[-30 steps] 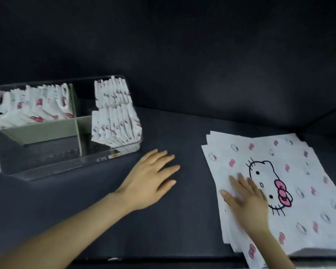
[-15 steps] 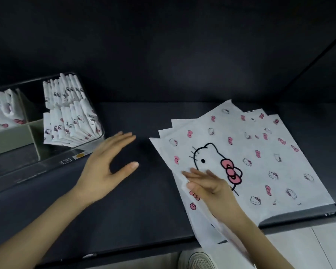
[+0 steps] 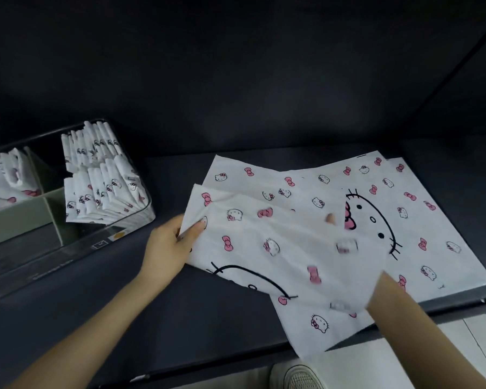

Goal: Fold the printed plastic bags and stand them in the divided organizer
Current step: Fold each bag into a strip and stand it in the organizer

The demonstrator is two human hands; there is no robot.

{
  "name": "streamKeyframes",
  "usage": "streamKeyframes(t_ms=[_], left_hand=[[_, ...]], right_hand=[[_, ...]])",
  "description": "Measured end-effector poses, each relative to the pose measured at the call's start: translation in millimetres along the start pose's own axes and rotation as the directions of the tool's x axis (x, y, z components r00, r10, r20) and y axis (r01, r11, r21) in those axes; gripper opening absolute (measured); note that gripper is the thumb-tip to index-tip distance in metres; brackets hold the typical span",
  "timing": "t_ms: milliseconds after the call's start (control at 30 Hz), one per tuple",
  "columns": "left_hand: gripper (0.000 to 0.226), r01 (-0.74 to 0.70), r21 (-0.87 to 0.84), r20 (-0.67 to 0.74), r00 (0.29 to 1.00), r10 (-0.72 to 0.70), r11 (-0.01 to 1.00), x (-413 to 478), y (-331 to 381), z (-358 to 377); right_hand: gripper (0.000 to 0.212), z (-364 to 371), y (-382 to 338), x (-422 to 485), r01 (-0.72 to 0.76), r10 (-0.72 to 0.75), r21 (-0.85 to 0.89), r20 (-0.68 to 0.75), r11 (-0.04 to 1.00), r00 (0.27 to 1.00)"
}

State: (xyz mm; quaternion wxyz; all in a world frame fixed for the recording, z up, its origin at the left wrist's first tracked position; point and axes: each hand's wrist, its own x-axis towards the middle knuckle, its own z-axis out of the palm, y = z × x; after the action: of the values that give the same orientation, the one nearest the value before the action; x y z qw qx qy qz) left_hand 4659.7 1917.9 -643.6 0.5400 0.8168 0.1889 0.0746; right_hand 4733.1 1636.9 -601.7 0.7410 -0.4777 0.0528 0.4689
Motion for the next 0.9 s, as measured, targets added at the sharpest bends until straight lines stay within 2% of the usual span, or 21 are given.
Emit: streamKeyframes(t_ms=[67,100,133,167,233,267,300,367,433,500,633,700,767,833,900], left_hand=[[0.011,0.047,0.027,-0.044,0.998,-0.046,0.999,4,-7,1],[0.014,0.058,0.042,-0.071,0.996,-0.055,0.997,6,-9,1],[0.018,0.066,0.059,-0.092,0.994,-0.061,0.996,8,-10,1],[0.021,0.07,0.087,-0.104,0.993,-0.06,0.994,10,-11,2],[0.023,0.064,0.116,-0.111,0.992,-0.051,0.991,16,-9,3],[0.022,0.061,0.106,-0.108,0.993,-0.049,0.992,18,-7,3],[0.021,0.058,0.087,-0.098,0.994,-0.049,0.995,20,-5,3],[0.019,0.037,0.079,-0.072,0.997,-0.031,0.996,20,-3,1],[0.018,-0.007,0.127,-0.025,1.0,0.011,0.992,17,-5,-2],[0.015,-0.036,0.146,0.015,0.999,0.035,0.989,15,-8,-5],[0.011,-0.012,0.102,0.038,0.999,0.008,0.995,1,-4,-9],[0.019,0.024,0.042,0.043,0.999,-0.026,0.999,-11,3,-16],[0.015,0.114,-0.027,0.062,0.992,-0.112,0.993,-21,3,-23],[0.015,0.171,0.054,0.058,0.983,-0.174,0.984,-27,-4,-27],[0.019,0.19,0.166,-0.001,0.981,-0.192,0.968,-29,-12,-27]], right_hand=[[0.046,-18,-8,-4,0.027,-0.01,0.099,-0.172,0.995,0.985],[0.064,-27,-10,-8,0.02,0.008,0.141,-0.201,0.99,0.98],[0.076,-31,-11,-14,0.023,0.0,0.104,-0.218,0.994,0.976],[0.075,-31,-10,-18,0.015,-0.025,-0.037,-0.291,0.999,0.956],[0.042,-32,0,-17,0.013,-0.224,-0.394,-0.496,0.919,0.839],[0.028,-31,6,-14,0.007,-0.325,-0.503,-0.547,0.864,0.771],[0.028,-29,10,-11,-0.008,-0.402,-0.584,-0.568,0.811,0.718],[0.029,-31,17,2,-0.062,-0.518,-0.691,-0.595,0.72,0.615],[0.011,-31,18,13,-0.116,-0.6,-0.735,-0.624,0.668,0.5],[0.005,-29,19,21,-0.163,-0.634,-0.755,-0.63,0.635,0.448],[0.006,-30,21,24,-0.198,-0.67,-0.785,-0.608,0.587,0.426],[0.007,-30,26,17,-0.17,-0.672,-0.798,-0.584,0.579,0.456],[0.005,-29,34,11,-0.188,-0.655,-0.819,-0.553,0.543,0.515],[0.003,-27,41,7,-0.256,-0.661,-0.854,-0.514,0.453,0.546],[0.015,-22,41,9,-0.314,-0.713,-0.876,-0.48,0.365,0.512]])
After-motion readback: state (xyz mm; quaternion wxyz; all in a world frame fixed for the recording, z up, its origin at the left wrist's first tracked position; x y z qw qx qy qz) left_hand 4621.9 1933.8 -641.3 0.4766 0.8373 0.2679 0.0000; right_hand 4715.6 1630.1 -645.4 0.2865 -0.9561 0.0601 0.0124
